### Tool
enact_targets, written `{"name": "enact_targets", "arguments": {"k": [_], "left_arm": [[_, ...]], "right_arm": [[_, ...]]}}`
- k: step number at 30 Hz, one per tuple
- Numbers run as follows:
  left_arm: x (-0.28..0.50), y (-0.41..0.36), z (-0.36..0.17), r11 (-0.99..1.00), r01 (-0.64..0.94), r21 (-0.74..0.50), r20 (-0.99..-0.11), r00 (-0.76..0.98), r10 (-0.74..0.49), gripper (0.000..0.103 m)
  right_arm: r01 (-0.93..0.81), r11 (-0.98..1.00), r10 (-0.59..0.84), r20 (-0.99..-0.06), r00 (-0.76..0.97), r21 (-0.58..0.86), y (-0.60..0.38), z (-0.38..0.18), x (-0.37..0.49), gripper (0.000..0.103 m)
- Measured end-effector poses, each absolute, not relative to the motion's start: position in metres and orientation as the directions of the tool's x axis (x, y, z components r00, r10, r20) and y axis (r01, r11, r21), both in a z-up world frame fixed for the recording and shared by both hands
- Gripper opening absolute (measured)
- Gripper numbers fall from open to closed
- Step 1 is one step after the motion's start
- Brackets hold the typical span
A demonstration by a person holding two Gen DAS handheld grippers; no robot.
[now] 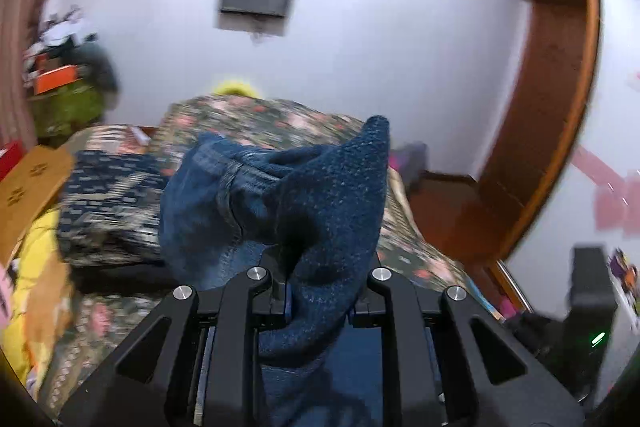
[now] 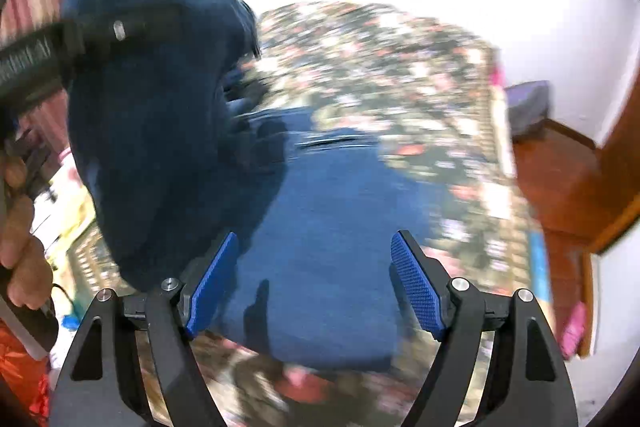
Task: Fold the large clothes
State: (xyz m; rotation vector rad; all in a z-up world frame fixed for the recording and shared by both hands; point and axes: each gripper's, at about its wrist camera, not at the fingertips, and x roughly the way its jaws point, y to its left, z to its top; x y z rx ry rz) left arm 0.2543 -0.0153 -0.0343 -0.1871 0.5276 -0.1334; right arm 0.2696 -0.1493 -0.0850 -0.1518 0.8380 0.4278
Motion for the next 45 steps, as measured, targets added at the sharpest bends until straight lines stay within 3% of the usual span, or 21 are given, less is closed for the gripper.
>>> {"name": "enact_targets", "arguments": {"k": [6,8,12,19,24,30,35,41,44,45], "left_arm": [[0.275,-0.084,-0.1,0.907,0.263,-0.329,-0.672,0.61,-0.421,0.017],[0.274,-0.096,-0.124,0.9,0.279,-0.335,-0.715,0.547,-0.436,0.017],[0.259,-0.109,-0.123,0.92,0.322,-0.222,-0.725,0.576,-0.377,0.019],[0.243,-0.097,-0.104,0.892,0.367,-0.265,-0.729,0.529,-0.435,0.047],[0.224,-0.083,-0.088,0.892,0.403,-0.206,-0.709,0.567,-0.42,0.048],[0.216,-0.039,-0.077,0.948,0.313,-0.059,-0.704,0.66,-0.261,0.053],[0.23,0.01,-0.086,0.981,0.184,-0.057,-0.724,0.669,-0.168,0.058],[0.256,0.061,-0.126,0.987,0.064,-0.147,-0.791,0.591,-0.156,0.058],[0.274,0.081,-0.166,0.961,0.003,-0.278,-0.848,0.469,-0.246,0.059],[0.277,0.086,-0.176,0.94,-0.012,-0.342,-0.842,0.448,-0.3,0.059]], "right_arm": [[-0.31,0.951,0.199,-0.761,0.617,-0.002,-0.2,-0.092,0.256,0.076],[-0.287,0.958,0.18,-0.774,0.607,-0.003,-0.21,-0.098,0.252,0.076],[-0.26,0.966,0.158,-0.793,0.588,-0.001,-0.222,-0.104,0.247,0.076],[-0.284,0.958,0.209,-0.753,0.624,0.031,-0.222,-0.08,0.237,0.076],[-0.358,0.932,0.286,-0.73,0.621,0.061,-0.204,-0.062,0.247,0.076],[-0.466,0.879,0.385,-0.731,0.563,0.105,-0.166,-0.052,0.278,0.076],[-0.479,0.859,0.416,-0.79,0.45,0.18,-0.143,-0.076,0.314,0.076],[-0.394,0.879,0.397,-0.869,0.295,0.268,-0.153,-0.123,0.347,0.076],[-0.357,0.873,0.424,-0.878,0.22,0.332,-0.168,-0.147,0.354,0.076],[-0.332,0.863,0.46,-0.865,0.202,0.382,-0.176,-0.153,0.355,0.082]]}}
